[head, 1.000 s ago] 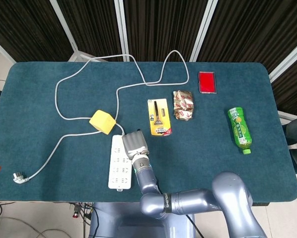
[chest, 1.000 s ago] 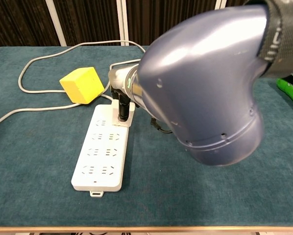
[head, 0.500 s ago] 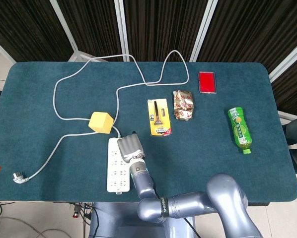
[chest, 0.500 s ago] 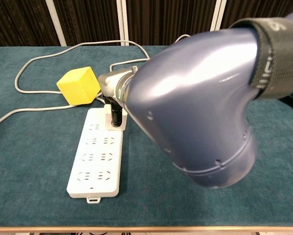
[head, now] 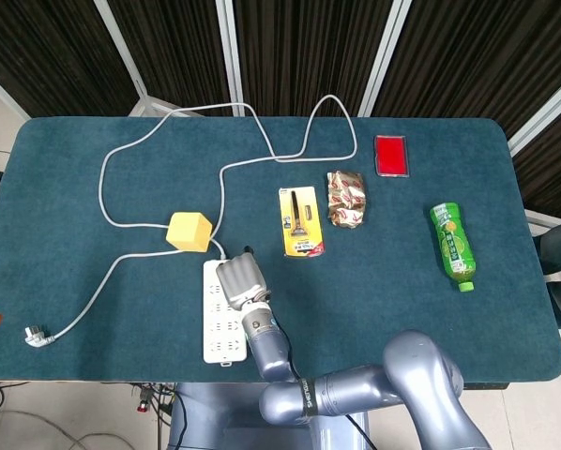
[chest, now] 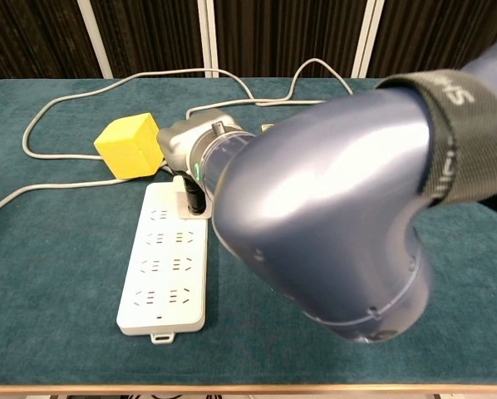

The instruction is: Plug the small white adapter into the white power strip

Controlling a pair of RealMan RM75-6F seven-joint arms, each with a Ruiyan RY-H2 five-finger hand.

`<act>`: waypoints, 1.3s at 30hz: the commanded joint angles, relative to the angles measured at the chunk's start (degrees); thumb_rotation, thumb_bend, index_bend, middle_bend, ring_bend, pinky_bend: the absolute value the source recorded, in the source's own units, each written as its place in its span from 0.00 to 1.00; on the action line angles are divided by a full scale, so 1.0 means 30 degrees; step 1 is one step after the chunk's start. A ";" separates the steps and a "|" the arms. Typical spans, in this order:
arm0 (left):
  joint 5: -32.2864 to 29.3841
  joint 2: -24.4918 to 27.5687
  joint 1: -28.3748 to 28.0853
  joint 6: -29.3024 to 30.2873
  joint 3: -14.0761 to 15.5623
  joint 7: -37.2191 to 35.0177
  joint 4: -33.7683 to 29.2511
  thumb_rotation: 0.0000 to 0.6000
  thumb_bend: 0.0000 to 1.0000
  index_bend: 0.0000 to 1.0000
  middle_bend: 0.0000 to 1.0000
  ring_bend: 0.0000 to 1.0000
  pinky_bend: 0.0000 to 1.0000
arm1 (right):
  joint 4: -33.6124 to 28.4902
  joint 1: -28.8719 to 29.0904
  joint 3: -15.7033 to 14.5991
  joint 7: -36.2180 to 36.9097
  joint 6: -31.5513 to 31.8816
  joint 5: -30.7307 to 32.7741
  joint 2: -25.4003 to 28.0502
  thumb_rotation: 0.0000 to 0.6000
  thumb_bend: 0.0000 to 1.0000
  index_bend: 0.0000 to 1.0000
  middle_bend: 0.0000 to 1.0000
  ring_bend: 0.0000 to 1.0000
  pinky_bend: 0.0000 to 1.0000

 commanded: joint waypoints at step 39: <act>0.0021 0.0014 -0.0001 -0.0006 0.0009 -0.0027 0.0021 1.00 0.08 0.19 0.00 0.00 0.00 | 0.0538 -0.0673 0.0577 -0.1245 -0.0104 -0.0663 -0.1396 1.00 0.61 0.67 0.58 0.48 0.27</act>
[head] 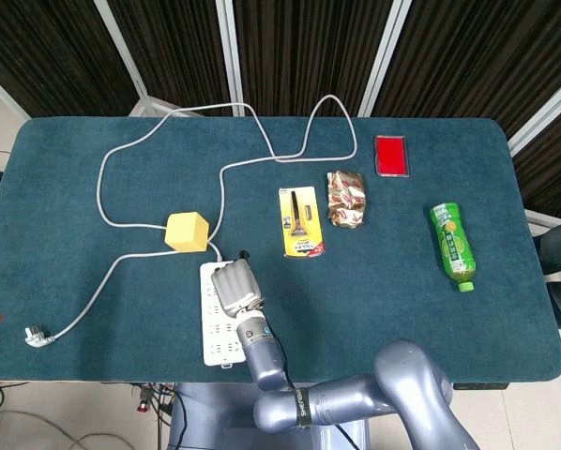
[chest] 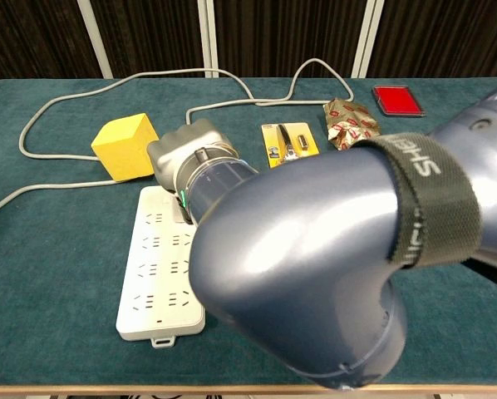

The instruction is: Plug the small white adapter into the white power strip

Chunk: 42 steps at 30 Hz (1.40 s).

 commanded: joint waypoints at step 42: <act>-0.0080 -0.0103 0.0105 0.0228 -0.0041 0.0396 -0.0205 1.00 0.08 0.19 0.00 0.00 0.00 | -1.1076 -0.3693 0.0077 0.1457 0.2627 0.0080 0.8458 1.00 0.61 0.13 0.41 0.40 0.28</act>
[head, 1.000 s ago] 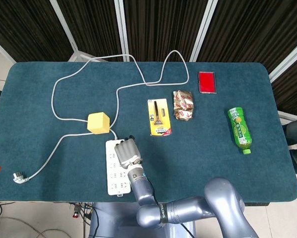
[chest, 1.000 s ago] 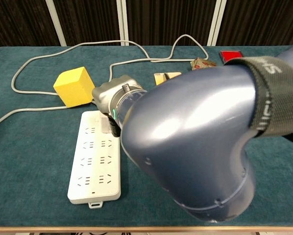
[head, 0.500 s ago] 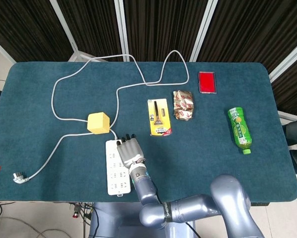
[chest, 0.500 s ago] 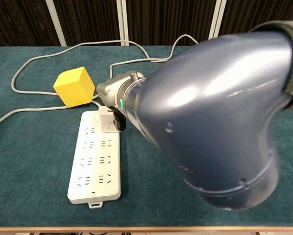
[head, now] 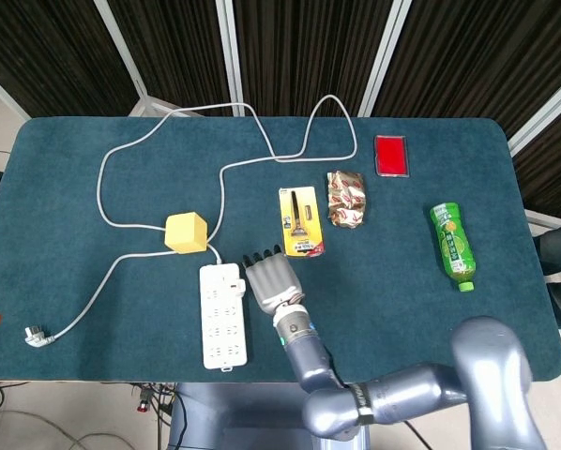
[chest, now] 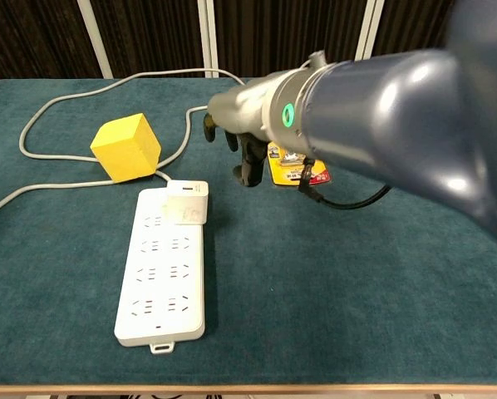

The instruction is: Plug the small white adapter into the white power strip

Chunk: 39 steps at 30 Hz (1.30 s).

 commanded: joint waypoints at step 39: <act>-0.0102 -0.0034 -0.0090 -0.0231 -0.0015 0.0127 0.0052 1.00 0.08 0.19 0.00 0.00 0.00 | -0.2254 0.0435 -0.2303 0.3592 -0.1762 -0.0797 0.1180 1.00 0.61 0.13 0.64 0.62 0.57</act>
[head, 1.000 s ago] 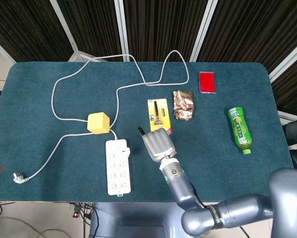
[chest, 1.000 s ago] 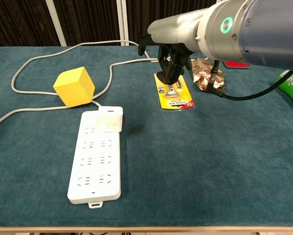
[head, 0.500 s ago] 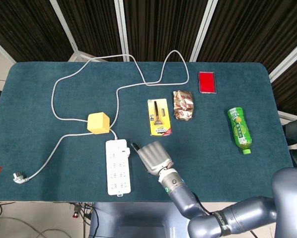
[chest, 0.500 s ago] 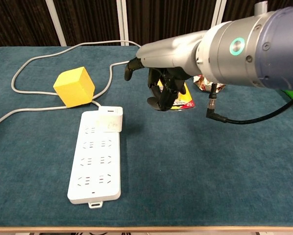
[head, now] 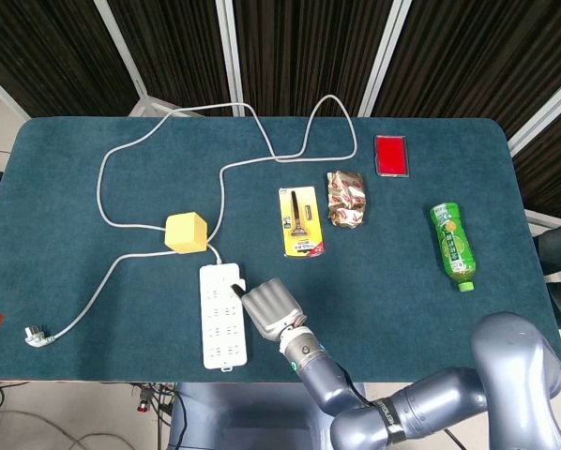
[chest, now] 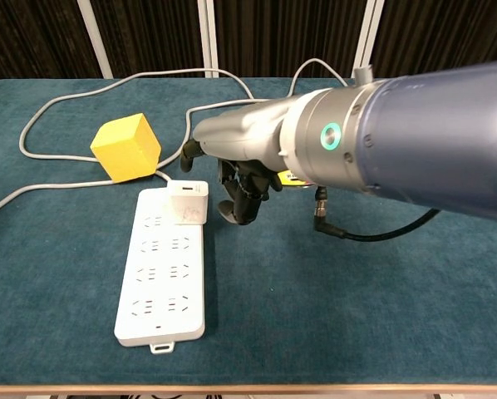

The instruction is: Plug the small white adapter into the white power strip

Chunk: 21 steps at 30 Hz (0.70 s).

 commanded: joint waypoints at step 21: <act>-0.0047 0.0016 -0.0007 -0.0026 -0.0025 -0.0060 0.0031 1.00 0.08 0.19 0.00 0.00 0.00 | 0.1992 0.1369 0.0103 -0.0015 -0.0141 0.1597 -0.1549 1.00 0.61 0.13 0.64 0.62 0.57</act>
